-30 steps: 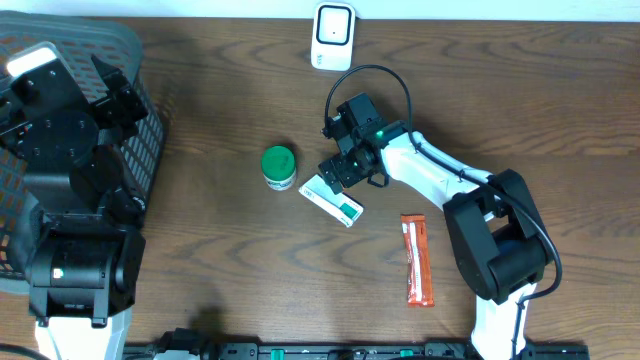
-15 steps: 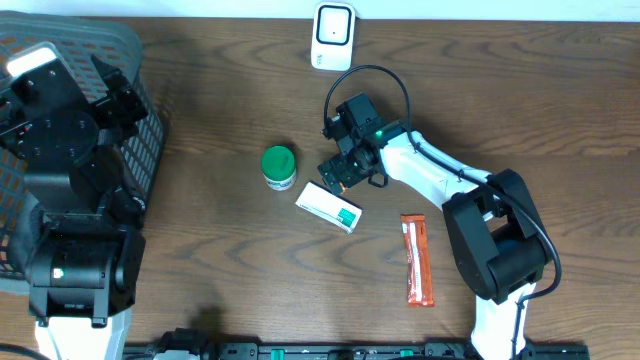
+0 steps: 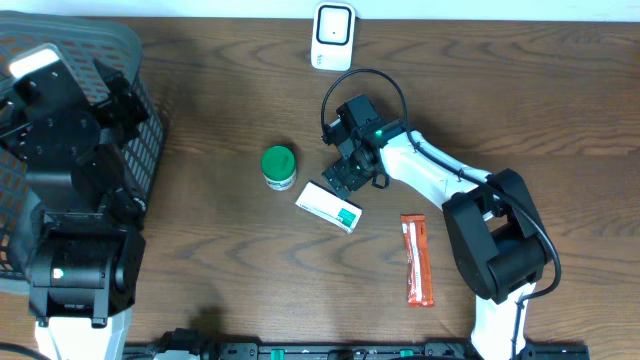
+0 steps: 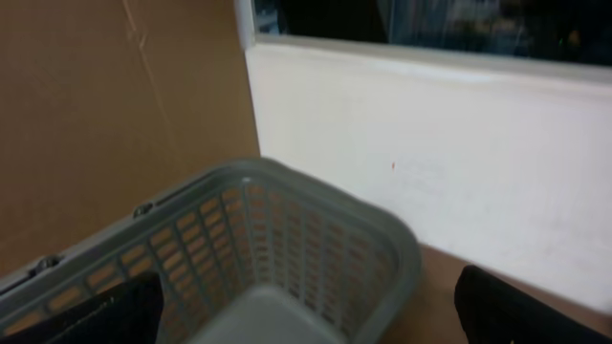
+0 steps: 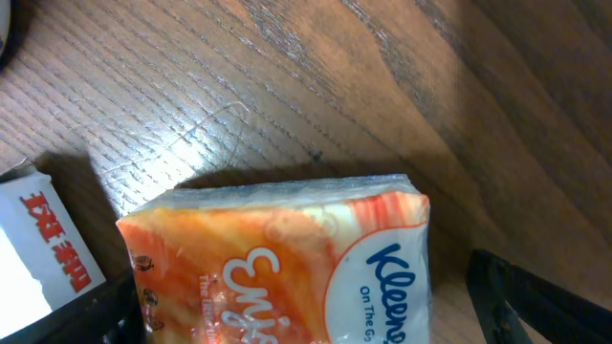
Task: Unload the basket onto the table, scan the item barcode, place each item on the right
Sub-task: 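Lower the right gripper onto the orange Kleenex pack and align, then close the right gripper on the Kleenex pack and lift it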
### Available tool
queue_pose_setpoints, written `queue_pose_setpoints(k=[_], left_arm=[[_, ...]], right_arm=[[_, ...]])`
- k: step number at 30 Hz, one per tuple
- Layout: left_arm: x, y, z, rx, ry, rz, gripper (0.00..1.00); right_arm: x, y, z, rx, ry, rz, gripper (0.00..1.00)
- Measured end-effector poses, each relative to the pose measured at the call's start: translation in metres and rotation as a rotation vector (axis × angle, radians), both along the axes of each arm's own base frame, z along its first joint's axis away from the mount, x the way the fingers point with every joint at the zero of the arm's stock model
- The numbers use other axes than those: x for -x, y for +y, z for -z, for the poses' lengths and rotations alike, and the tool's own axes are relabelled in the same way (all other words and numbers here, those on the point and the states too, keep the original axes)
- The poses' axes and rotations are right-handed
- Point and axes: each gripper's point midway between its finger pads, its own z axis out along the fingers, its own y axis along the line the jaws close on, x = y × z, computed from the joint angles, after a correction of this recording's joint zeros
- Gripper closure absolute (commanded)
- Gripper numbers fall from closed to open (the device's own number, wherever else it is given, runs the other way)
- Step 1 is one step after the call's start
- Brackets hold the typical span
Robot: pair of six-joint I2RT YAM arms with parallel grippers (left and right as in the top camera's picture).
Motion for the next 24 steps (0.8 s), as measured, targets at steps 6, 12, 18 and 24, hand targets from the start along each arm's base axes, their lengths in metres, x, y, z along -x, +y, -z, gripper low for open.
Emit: queue_pose_setpoints(k=[6,12,18,24], left_arm=[[0.003,0.000,0.015,-0.004,0.071,0.000,0.04],[0.003,0.000,0.014,-0.004,0.065,0.000,0.04],[0.003,0.000,0.014,-0.004,0.067,0.000,0.04],[0.005,0.000,0.019,-0.005,0.091,0.000,0.04]], right_arm=[[0.001,0.006,-0.001,-0.027,0.002,-0.028,0.14],[0.012,0.024,-0.001,-0.051,0.013,-0.069,0.31],[0.012,0.024,0.000,-0.027,0.007,-0.015,0.34],[0.005,0.021,0.000,-0.021,-0.010,0.067,0.29]])
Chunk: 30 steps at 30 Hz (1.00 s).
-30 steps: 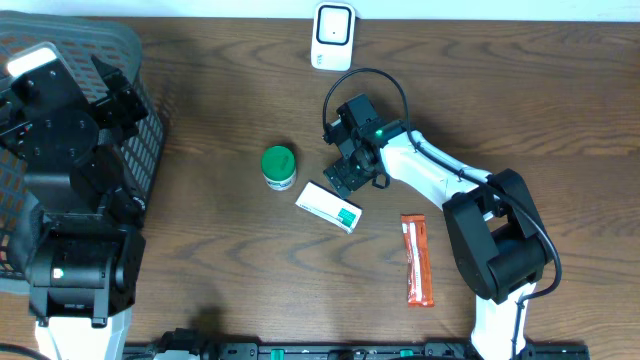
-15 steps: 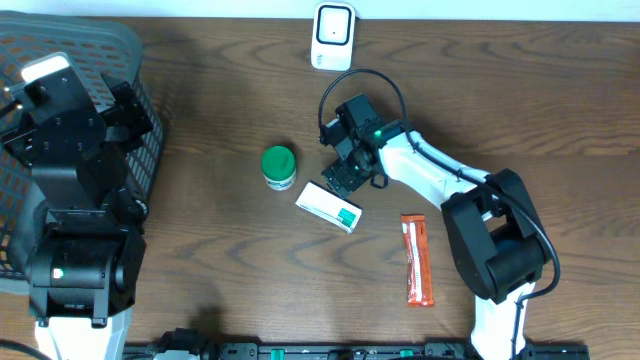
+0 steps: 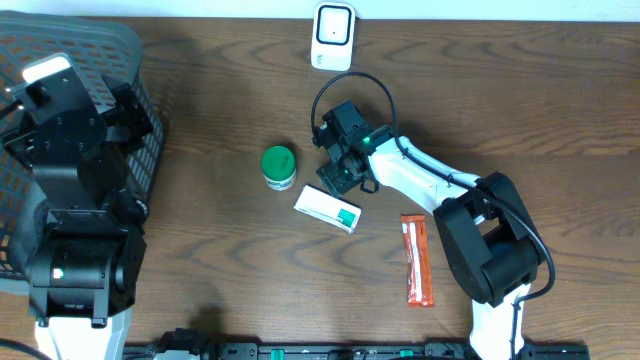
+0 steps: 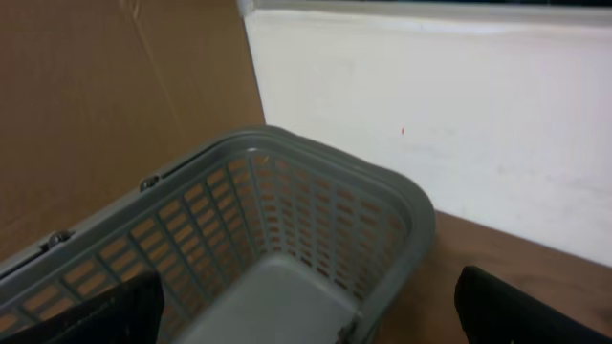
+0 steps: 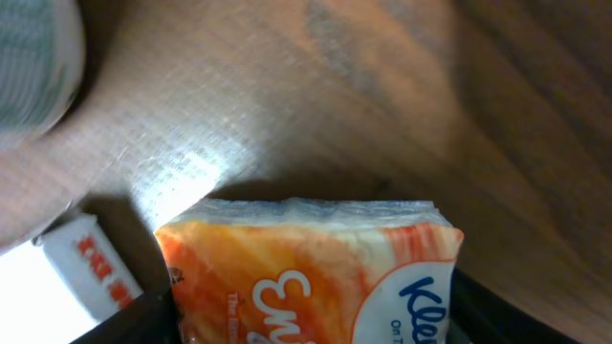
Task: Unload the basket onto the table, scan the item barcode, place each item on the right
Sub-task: 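Close the right gripper on the Kleenex pack and lift it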
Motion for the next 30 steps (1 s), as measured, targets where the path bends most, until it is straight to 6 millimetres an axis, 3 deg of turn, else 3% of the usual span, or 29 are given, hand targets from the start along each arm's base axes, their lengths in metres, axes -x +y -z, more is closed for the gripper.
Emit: queue_pose_setpoints(k=[9,18,23,30], left_arm=[[0.009,0.000,0.025,-0.006,0.120,0.000,0.04],[0.029,0.001,0.061,-0.016,0.311,0.000,0.04],[0.037,0.002,0.073,-0.020,0.375,0.000,0.04],[0.039,0.002,0.075,-0.020,0.391,0.000,0.04]], right_arm=[[-0.011,-0.006,0.000,-0.014,-0.012,0.121,0.35],[-0.008,-0.012,0.000,-0.003,0.017,0.192,0.35],[0.004,-0.024,-0.002,0.047,0.097,0.231,0.39],[0.004,-0.030,-0.037,0.071,0.172,0.296,0.40]])
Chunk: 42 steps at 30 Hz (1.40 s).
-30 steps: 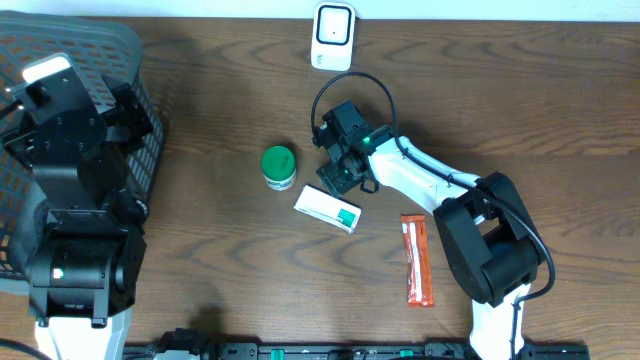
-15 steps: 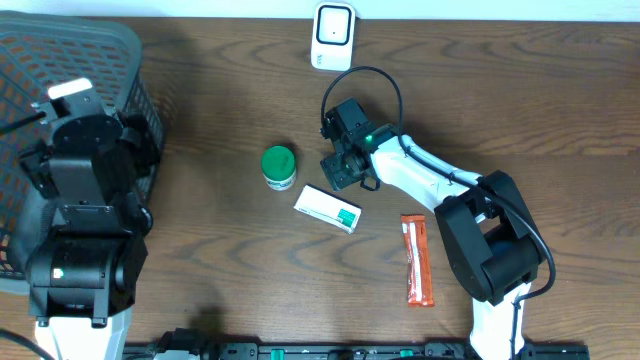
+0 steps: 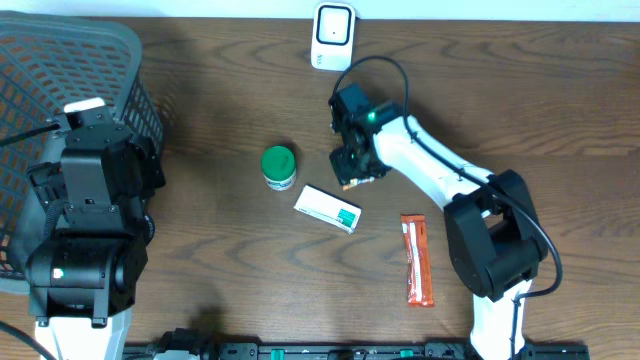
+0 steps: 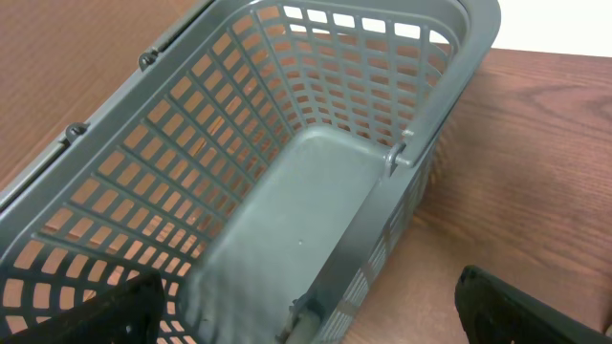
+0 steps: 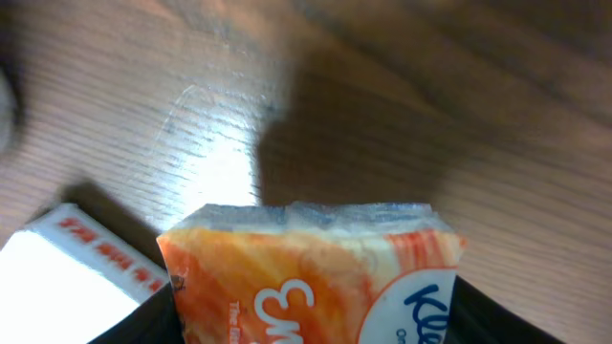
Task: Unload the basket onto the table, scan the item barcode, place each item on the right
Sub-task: 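Close the right gripper on the Kleenex pack and lift it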
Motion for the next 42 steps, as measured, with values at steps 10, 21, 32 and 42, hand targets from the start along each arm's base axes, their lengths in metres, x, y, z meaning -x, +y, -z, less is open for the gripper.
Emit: queue_pose_setpoints(k=[10,21,32,42], left_arm=[[0.000,0.000,0.000,0.000,0.000,0.000,0.04],[0.000,0.000,0.000,0.000,0.001,0.000,0.04],[0.000,0.000,0.000,0.000,0.001,0.000,0.04],[0.000,0.000,0.000,0.000,0.001,0.000,0.04]], right_arm=[[0.016,0.003,-0.037,-0.052,0.128,0.079,0.35],[0.039,0.002,-0.046,-0.178,0.315,0.158,0.35],[0.055,0.001,-0.053,-0.220,0.420,0.190,0.30],[0.062,0.001,-0.058,-0.250,0.473,0.207,0.21]])
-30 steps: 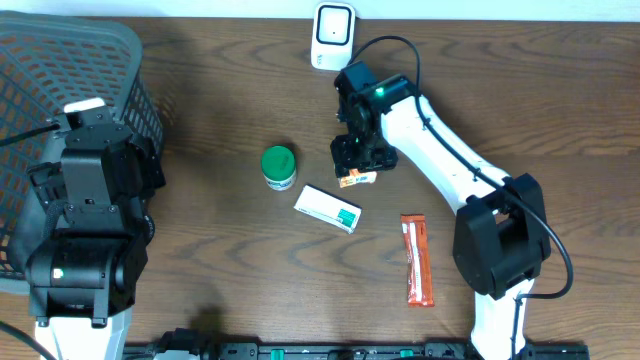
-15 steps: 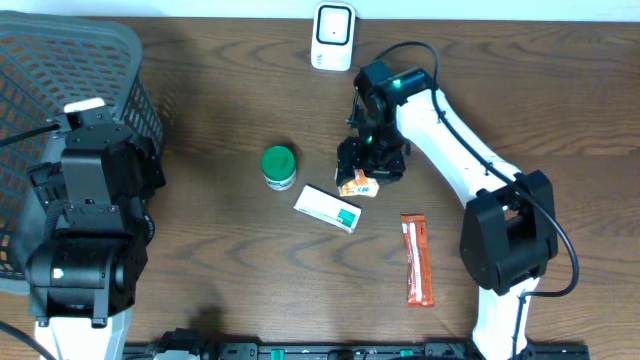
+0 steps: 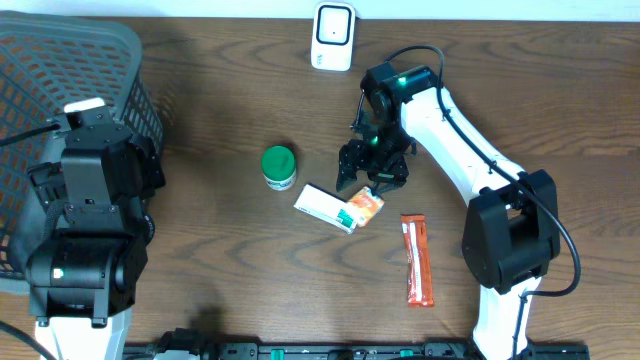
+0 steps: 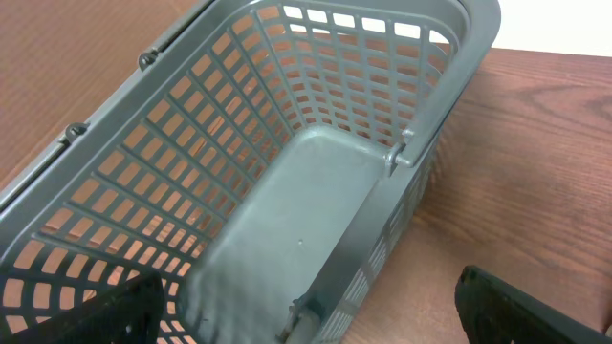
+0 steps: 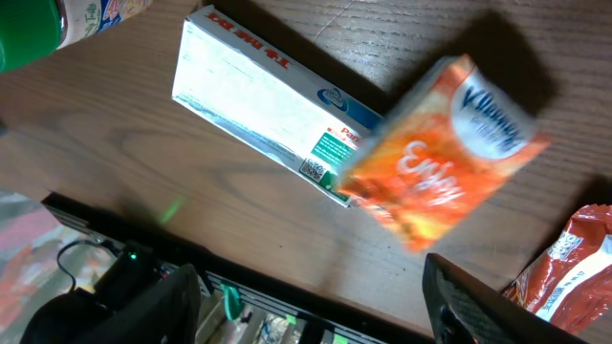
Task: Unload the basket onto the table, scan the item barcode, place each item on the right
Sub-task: 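Close the right gripper on the Kleenex pack and lift it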
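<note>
The orange tissue pack (image 3: 366,204) is on or just over the table, against the right end of the white box (image 3: 327,207). In the right wrist view the tissue pack (image 5: 438,145) is blurred and free of the fingers. My right gripper (image 3: 372,170) hangs above it, open and empty; the right gripper (image 5: 316,301) shows its fingers far apart. The white scanner (image 3: 332,36) stands at the table's far edge. My left gripper (image 4: 306,325) is open over the grey basket (image 4: 316,182).
A green-lidded jar (image 3: 279,166) stands left of the white box (image 5: 268,107). A red-orange snack packet (image 3: 418,258) lies at the front right, and the snack packet (image 5: 574,258) also shows in the right wrist view. The basket (image 3: 60,50) fills the far left.
My right gripper was shut on the tissue pack, held above the table. It is open now, and the pack is below it beside the white box. The left arm has not moved.
My right gripper stood open around the tissue pack on the table, then shut on it, then held it raised. Now the pack is out of the fingers, by the box. My left wrist view went from the wall down onto the basket and stayed there.
</note>
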### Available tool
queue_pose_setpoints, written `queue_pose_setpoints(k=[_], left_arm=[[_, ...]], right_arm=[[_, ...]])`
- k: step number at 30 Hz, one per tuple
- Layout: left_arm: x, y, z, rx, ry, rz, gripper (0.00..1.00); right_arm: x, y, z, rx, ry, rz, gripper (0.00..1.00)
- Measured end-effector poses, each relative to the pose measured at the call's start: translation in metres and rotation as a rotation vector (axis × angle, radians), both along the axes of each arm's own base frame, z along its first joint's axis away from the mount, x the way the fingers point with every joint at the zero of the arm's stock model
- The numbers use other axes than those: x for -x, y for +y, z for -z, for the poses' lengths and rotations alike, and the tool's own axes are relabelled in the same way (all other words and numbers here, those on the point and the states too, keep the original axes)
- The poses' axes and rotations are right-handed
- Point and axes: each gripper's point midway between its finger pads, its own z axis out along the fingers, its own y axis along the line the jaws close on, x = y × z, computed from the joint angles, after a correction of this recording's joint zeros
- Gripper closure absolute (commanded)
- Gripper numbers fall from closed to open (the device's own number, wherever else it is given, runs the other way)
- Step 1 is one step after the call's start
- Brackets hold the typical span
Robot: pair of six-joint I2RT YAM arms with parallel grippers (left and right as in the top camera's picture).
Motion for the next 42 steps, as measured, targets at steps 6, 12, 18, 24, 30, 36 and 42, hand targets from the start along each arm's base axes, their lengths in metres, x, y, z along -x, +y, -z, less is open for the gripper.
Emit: queue_pose_setpoints(k=[6,12,18,24,30,36,42], left_arm=[[0.000,0.000,0.000,0.000,0.000,0.000,0.04],[0.000,0.000,0.000,0.000,0.000,0.000,0.04],[0.000,0.000,0.000,0.000,0.000,0.000,0.04],[0.000,0.000,0.000,0.000,0.000,0.000,0.04],[0.000,0.000,0.000,0.000,0.000,0.000,0.04],[0.000,0.000,0.000,0.000,0.000,0.000,0.04],[0.000,0.000,0.000,0.000,0.000,0.000,0.04]], right_arm=[[-0.013,0.000,0.004,0.005,-0.070,-0.019,0.10],[-0.035,-0.012,0.013,0.043,-0.251,-0.230,0.01],[-0.030,-0.013,0.013,-0.043,-0.341,-0.547,0.01],[-0.027,-0.014,0.024,-0.104,-0.384,-0.695,0.01],[-0.020,-0.018,0.036,-0.154,-0.370,-0.706,0.01],[-0.015,-0.018,0.045,-0.195,-0.359,-0.692,0.01],[-0.008,-0.020,0.064,-0.201,-0.354,-0.694,0.01]])
